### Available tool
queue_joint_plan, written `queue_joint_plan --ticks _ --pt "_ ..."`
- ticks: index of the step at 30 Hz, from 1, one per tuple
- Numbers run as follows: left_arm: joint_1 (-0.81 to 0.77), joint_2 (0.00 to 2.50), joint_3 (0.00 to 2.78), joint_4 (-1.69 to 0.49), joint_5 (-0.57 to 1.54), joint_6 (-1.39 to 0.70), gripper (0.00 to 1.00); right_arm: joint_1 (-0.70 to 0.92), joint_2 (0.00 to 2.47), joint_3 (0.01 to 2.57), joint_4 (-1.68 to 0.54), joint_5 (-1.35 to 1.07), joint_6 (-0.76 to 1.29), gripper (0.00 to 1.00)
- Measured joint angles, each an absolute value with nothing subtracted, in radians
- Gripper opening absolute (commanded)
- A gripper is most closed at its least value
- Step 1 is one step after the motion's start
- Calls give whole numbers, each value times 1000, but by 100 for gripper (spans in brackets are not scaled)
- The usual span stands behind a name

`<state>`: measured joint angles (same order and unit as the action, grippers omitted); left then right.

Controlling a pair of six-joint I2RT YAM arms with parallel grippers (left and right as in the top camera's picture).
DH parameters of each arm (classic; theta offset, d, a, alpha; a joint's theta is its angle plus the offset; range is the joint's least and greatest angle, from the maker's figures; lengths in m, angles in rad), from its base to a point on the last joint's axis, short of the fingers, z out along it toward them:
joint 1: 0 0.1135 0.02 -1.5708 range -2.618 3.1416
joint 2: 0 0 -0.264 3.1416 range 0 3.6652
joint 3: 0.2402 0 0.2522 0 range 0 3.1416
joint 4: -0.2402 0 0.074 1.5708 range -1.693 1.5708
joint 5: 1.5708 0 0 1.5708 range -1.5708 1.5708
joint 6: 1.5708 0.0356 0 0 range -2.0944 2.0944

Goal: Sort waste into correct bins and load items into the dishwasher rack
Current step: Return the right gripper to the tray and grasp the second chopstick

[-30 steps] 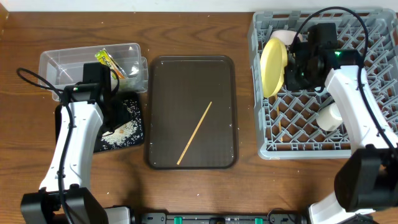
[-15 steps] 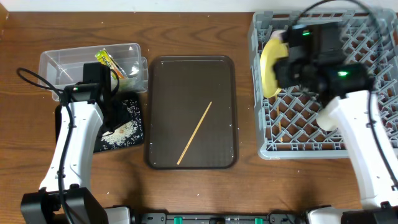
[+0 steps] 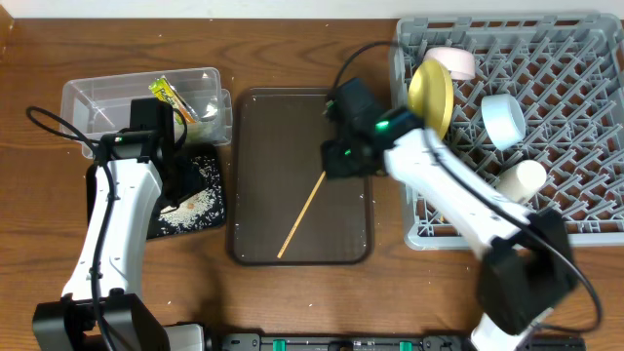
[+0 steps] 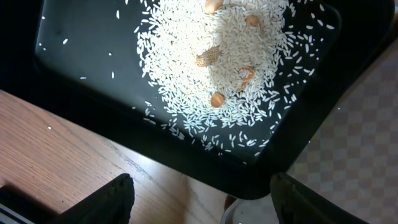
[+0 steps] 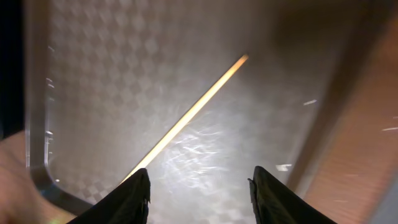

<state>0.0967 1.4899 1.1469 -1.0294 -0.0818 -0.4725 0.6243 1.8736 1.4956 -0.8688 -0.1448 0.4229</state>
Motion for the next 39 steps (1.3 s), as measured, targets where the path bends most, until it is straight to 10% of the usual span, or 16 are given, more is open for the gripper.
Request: queue_joint_plan --ticks 14,25,39 --pt "97 1490 1147 -1030 -82 -472 73 785 2115 1496 -794 -124 623 50" --pt "97 1490 1147 -1029 -82 -472 73 774 2124 1502 -799 -88 675 1" --pt "97 1490 1147 -1029 -82 -472 73 595 2055 1510 -868 -83 488 1"
